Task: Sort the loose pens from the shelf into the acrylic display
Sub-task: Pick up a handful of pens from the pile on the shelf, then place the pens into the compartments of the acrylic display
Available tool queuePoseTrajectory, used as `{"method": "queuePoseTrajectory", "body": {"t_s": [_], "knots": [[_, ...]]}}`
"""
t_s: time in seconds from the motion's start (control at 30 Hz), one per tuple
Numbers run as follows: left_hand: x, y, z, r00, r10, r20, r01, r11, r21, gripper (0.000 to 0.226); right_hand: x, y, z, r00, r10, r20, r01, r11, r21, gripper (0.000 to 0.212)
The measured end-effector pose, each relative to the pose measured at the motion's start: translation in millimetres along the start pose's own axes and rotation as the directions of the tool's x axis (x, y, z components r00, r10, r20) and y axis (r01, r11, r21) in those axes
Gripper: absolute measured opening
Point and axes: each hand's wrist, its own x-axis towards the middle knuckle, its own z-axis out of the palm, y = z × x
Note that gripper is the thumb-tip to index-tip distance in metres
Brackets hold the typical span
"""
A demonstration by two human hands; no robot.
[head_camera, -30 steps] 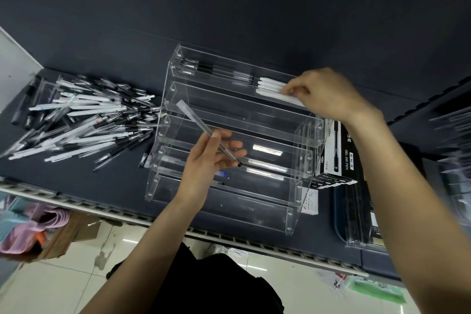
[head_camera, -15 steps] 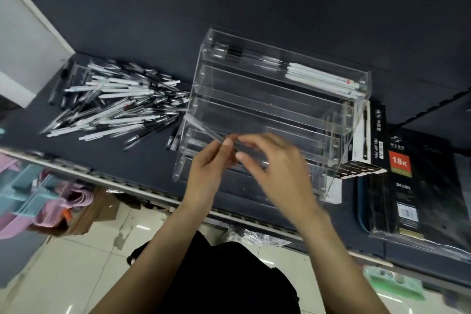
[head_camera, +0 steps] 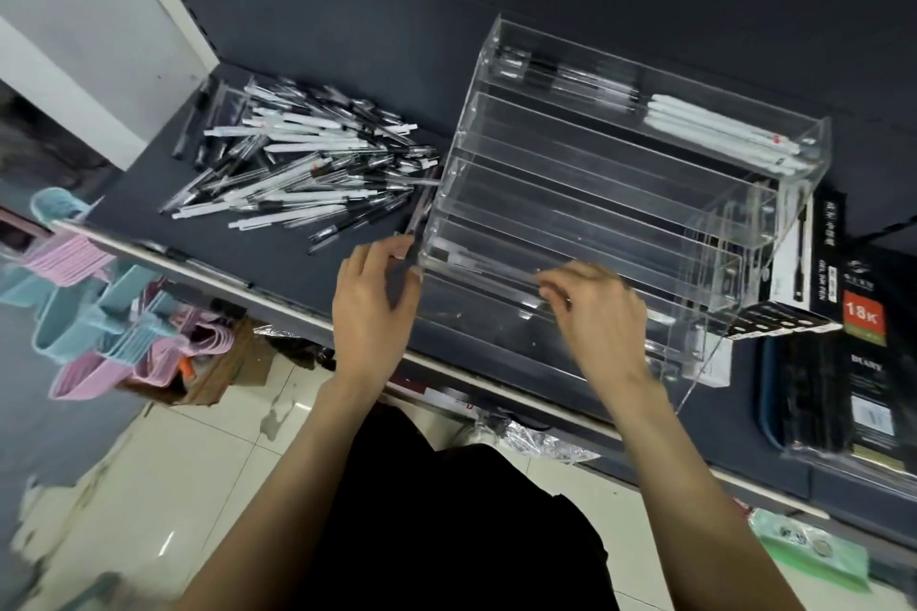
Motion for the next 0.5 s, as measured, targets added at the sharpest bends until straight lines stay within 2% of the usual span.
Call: {"method": "queuePoseTrajectory", "body": {"t_s": [0.03, 0.1, 0.23, 0.37, 0.5], "knots": [[2, -6, 0, 0.997, 0.074, 0.011, -0.074, 0.993, 0.093, 0.029, 2, 0, 1, 0.999, -0.005, 0.032, 0.006, 1.000, -0.014, 0.010], [5, -17, 4, 0.988, 0.137, 0.077, -0.148, 0.975, 0.166, 0.034, 6, -3, 5, 0.996, -0.012, 0.094, 0.014, 1.000, -0.026, 0.011], [7, -22, 10, 0.978, 0.092, 0.187, -0.110, 0.990, 0.090, 0.039, 14, -12, 14, 0.987, -0.017, 0.158, 0.020, 1.000, -0.018, 0.018], [7, -21, 7, 0.974, 0.061, 0.219, -0.064, 0.998, 0.009, 0.040, 15, -19, 20, 0.995, 0.013, 0.096, -0.015, 1.000, 0.017, 0.018], [14, -32, -7, 0.971, 0.096, 0.220, -0.091, 0.995, -0.030, 0.035, 5, -34, 11, 0.995, 0.092, -0.038, -0.090, 0.995, 0.046, 0.011]]}}
